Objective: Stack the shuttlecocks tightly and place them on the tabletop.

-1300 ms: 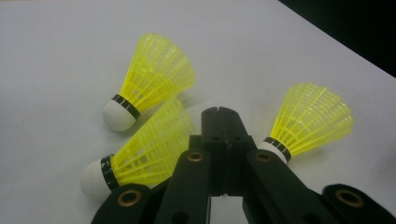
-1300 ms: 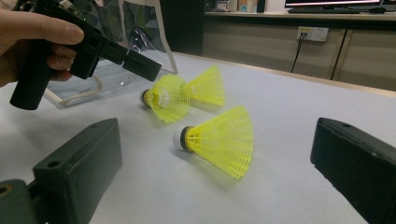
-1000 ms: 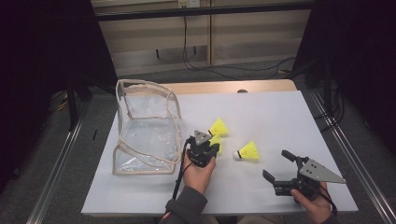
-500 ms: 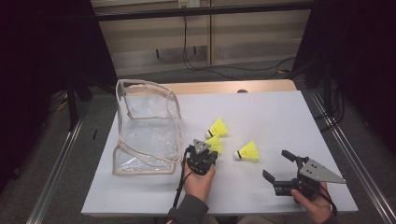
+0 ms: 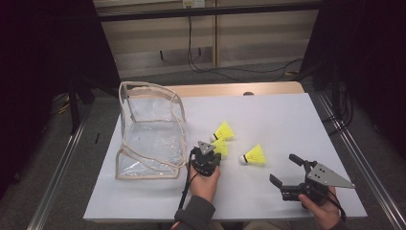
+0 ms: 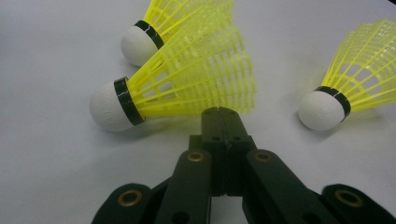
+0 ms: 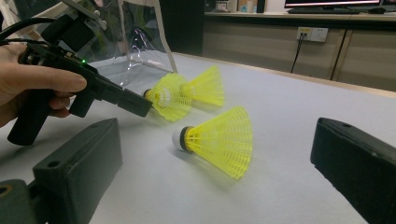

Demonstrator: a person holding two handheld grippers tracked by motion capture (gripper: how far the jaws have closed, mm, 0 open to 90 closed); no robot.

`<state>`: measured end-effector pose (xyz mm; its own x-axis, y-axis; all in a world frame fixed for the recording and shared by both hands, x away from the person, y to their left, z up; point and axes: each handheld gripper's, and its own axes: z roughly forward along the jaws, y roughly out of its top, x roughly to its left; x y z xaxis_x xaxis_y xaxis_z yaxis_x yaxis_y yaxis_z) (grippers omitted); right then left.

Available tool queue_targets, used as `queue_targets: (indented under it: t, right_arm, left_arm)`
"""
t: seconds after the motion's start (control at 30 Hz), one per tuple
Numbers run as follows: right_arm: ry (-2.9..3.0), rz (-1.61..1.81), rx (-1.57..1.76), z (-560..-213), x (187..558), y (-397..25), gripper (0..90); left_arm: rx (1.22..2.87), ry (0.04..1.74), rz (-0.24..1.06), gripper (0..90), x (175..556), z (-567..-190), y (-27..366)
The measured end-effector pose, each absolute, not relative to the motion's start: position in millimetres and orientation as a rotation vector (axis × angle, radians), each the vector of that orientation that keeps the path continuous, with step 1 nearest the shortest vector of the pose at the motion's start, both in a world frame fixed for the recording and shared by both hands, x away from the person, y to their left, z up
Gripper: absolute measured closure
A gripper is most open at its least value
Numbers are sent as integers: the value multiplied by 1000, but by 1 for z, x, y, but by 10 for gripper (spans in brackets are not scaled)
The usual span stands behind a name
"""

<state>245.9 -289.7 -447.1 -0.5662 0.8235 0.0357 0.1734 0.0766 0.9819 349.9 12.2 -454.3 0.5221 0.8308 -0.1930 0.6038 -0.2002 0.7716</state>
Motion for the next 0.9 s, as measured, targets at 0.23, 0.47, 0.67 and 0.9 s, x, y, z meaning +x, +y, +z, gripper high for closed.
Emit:
queue_targets:
  t: [0.23,0.47,0.67,0.9]
  right_arm:
    - [1809,1527,984,-447,246,-290,15]
    - [1811,1528,984,-447,246,-290,16]
    - [1810,1528,984,-447,246,-290,15]
    - [1811,1529,985,-447,246,-290,16]
  left_arm:
    - [1893,1191,344,900,352,-455,11]
    - [1909,1190,364,900,354,-455,13]
    - [1897,1196,369,900,355,-456,12]
    - [1875,1206,368,900,356,-456,11]
